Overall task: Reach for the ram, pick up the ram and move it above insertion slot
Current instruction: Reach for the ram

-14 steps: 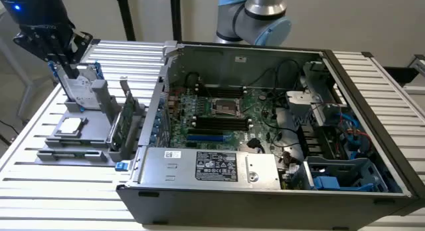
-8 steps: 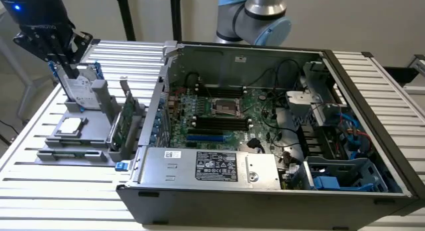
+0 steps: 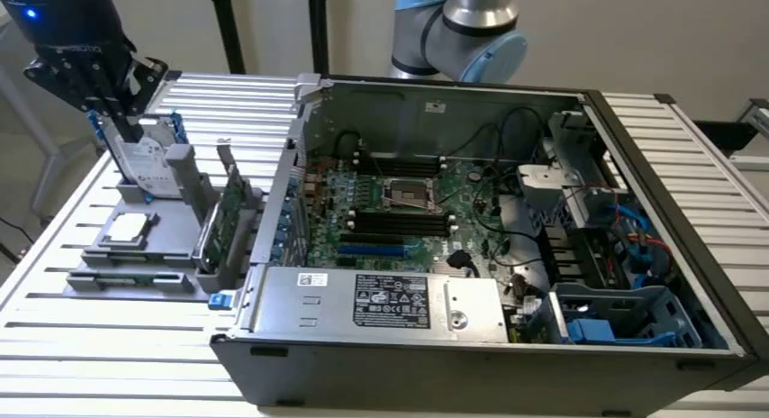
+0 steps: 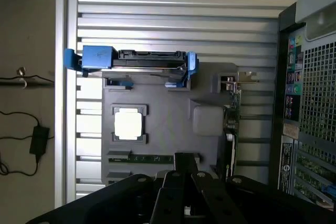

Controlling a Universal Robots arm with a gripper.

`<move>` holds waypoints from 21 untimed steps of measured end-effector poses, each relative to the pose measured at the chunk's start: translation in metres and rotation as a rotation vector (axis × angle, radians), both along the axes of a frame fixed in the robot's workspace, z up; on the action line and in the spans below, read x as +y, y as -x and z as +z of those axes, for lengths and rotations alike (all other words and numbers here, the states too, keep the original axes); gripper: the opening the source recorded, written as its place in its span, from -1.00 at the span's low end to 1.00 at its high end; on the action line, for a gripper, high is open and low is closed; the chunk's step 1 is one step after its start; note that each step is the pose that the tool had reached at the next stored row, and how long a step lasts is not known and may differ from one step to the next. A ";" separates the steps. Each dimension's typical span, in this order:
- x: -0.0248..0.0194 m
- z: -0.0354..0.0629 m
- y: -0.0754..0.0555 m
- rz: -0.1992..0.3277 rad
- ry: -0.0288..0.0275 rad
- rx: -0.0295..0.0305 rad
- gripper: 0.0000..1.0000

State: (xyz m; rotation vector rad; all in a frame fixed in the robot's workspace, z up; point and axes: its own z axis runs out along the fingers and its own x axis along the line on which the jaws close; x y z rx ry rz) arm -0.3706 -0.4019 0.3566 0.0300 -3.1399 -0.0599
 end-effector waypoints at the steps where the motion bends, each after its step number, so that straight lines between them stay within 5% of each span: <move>1: -0.0010 0.0001 0.000 0.000 0.0001 0.0001 -0.79; 3: -0.0065 0.0000 0.001 0.000 0.0001 0.0000 -0.79; 15: -0.0556 -0.0020 0.016 0.000 -0.0001 -0.0001 -0.79; 21: -0.0709 -0.0029 0.019 0.001 -0.0001 -0.0002 -0.79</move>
